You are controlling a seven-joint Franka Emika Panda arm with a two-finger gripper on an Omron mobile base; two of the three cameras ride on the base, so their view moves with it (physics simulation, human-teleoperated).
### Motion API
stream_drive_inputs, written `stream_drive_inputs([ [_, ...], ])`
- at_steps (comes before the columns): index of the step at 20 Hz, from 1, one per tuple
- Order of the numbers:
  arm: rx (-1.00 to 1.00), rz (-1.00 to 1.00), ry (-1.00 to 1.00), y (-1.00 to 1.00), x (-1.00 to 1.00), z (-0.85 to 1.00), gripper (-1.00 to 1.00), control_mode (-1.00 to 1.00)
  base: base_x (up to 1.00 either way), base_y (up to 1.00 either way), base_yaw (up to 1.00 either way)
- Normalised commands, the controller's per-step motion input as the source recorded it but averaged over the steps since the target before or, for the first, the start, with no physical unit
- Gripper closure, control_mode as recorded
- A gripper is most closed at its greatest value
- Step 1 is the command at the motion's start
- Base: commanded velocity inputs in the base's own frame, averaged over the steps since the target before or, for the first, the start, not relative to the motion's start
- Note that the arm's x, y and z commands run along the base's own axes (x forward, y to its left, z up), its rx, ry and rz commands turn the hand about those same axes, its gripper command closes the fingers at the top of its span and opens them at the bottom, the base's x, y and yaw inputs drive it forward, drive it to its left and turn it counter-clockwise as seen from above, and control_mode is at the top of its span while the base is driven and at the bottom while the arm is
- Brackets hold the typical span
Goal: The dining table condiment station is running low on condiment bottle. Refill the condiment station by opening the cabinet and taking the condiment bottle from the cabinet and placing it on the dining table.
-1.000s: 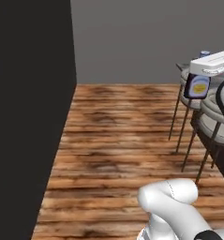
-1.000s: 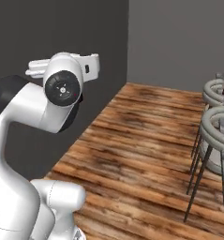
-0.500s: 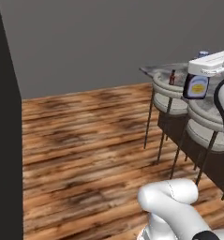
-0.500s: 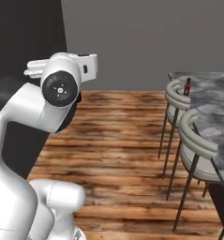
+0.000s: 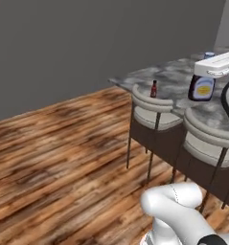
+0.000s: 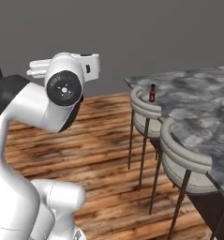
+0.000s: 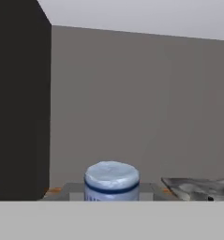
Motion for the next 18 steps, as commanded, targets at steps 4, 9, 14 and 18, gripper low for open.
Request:
stream_drive_inputs([
  [4,0.00,0.00,0.00,0.00,0.00,0.00,1.00,1.00,1.00,0.79,-0.53],
  [9,0.00,0.00,0.00,0.00,0.00,0.00,1.00,1.00,0.99,0.31,-0.44],
  [14,0.00,0.00,0.00,0.00,0.00,0.00,1.00,1.00,0.87,0.32,-0.44],
  [18,0.00,0.00,0.00,0.00,0.00,0.00,1.00,1.00,0.86,0.17,-0.42],
])
